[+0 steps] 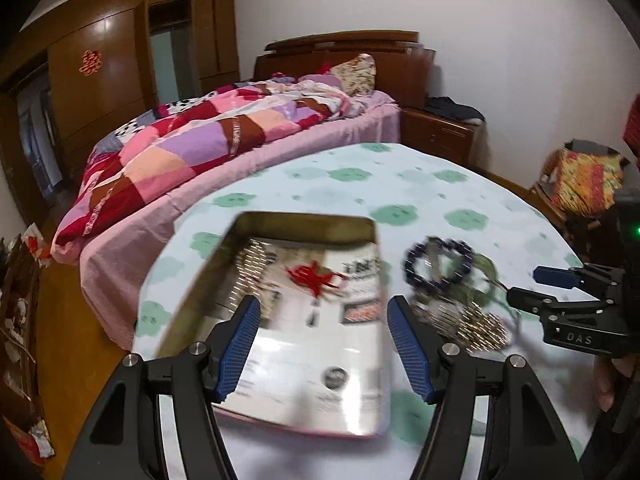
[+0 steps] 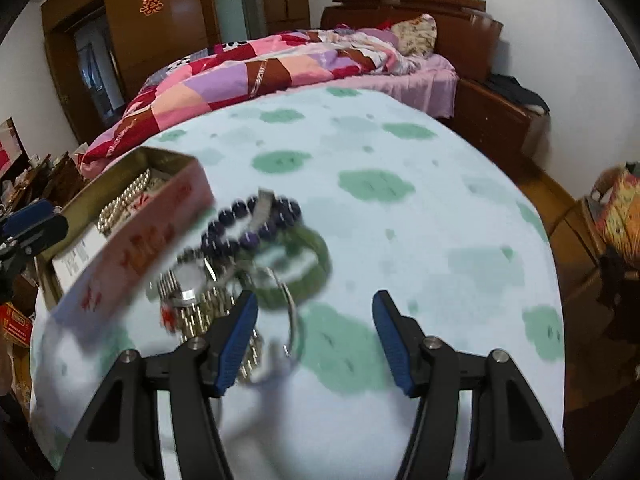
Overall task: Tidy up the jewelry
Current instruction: 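Grasp the gold bead chain from the pile with the left tool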
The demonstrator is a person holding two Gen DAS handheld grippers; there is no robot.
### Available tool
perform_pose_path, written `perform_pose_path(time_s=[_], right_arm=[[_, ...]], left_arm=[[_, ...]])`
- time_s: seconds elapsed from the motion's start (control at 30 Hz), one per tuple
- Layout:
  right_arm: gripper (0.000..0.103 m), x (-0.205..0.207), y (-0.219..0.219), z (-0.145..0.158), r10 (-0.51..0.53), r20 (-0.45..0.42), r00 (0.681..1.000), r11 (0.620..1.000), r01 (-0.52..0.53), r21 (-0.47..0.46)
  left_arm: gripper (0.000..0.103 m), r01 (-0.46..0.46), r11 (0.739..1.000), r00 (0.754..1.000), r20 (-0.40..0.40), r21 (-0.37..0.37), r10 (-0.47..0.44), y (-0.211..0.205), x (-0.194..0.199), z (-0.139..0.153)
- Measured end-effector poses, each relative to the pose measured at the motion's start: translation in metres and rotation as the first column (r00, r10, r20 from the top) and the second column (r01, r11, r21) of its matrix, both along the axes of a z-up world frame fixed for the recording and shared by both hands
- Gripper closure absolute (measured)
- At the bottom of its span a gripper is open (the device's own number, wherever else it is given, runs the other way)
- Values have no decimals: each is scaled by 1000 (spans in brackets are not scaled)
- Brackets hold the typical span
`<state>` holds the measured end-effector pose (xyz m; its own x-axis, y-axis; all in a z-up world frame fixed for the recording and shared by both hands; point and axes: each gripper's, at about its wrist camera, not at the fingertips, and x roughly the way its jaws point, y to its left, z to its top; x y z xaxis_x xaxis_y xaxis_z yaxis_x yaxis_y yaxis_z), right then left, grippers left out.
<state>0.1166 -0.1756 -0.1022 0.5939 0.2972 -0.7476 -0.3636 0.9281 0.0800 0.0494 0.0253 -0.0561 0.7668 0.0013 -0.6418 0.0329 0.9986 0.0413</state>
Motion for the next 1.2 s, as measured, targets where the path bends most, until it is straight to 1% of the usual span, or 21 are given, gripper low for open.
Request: perform_pose_path(time_s=[0.13,0.23,0.3,0.47,0.5,0.53,0.57,0.6,0.77,0.87,0.93,1.07,1.13,1.2], right_arm=[[41,-7,-5,-8,5,-19,1000,1000,-5,16],[50,-4,-5,-13,13,-27,1000,1000,-13,20],[60,0,-3,-17,19,-39,999,1000,-19,15],[64,3,2,-21,30,-39,999,999,-31,-11],[67,3,3,-22,34,-34,999,999,-35,-24],[73,3,4,-22,40,-32,999,999,-41,-31],[92,3,4,-22,50,-32,998,998,-50,-26],[95,2,3,-23,55,-32,998,998,-56,-18],[95,-3,-14,-19,15,-1,1000,997,-15,71],[95,-5,-23,-16,-31,24,999,993,28,117],[95,-6,-24,-14,-55,29,998,992,52,111],[95,-6,-13,-13,-32,28,999,998,30,57],[95,-4,-16,-13,-34,20,999,997,33,72],[95,-3,-22,-14,-45,8,999,995,44,94]], left_arm=[[37,50,999,999,0,13,-50,-21,-11,0],[37,90,996,996,-12,17,-90,-36,-16,-5],[37,115,993,993,-25,25,-115,-45,-17,-10],[37,138,990,990,-44,36,-136,-58,-17,-18],[37,138,990,990,-44,33,-137,-58,-18,-18],[37,141,990,989,-44,32,-139,-58,-19,-19],[37,148,989,988,-46,33,-146,-60,-19,-19],[37,151,988,988,-48,33,-150,-62,-20,-20],[37,177,984,982,-71,29,-174,-69,-21,-27],[37,187,982,980,-79,35,-184,-74,-21,-30],[37,193,980,979,-82,42,-189,-75,-21,-31],[37,204,978,976,-81,40,-201,-79,-15,-31],[37,219,976,973,-78,16,-217,-81,-9,-29],[37,236,972,969,-79,14,-234,-86,-3,-28]])
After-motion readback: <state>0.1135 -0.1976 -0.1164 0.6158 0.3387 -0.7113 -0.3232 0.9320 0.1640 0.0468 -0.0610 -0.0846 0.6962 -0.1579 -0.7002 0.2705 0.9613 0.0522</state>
